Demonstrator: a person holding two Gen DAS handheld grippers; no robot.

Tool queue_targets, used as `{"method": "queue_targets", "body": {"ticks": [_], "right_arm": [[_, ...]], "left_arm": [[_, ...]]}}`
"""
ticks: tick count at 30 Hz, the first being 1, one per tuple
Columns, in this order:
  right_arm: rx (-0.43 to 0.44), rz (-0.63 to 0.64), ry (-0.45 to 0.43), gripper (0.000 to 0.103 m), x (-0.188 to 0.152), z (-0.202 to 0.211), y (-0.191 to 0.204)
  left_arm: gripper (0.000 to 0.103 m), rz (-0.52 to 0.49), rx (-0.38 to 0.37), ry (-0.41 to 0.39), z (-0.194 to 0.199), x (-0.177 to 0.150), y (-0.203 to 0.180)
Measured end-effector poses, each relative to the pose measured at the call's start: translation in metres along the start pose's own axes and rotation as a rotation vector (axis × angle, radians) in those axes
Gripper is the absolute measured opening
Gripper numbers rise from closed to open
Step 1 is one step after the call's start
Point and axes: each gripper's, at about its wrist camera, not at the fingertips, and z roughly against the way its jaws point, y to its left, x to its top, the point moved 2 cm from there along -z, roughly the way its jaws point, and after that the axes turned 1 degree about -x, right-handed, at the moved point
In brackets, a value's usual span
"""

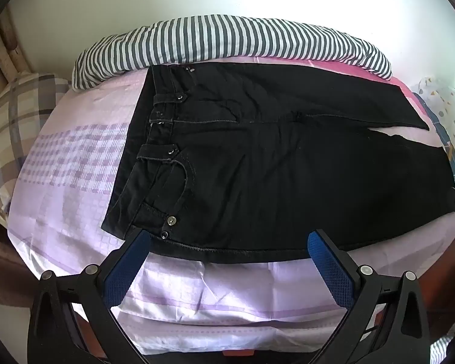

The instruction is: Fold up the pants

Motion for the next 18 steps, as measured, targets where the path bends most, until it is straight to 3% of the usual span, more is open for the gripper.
{"method": "queue_targets", "body": {"ticks": [18], "right_arm": [[0.005,0.01,0.002,0.103,-0.0011,-0.0024,0.0035]], "left_arm": [[0.103,0.022,-0.007,0.012,-0.0044,-0.0023,0.0066]]}}
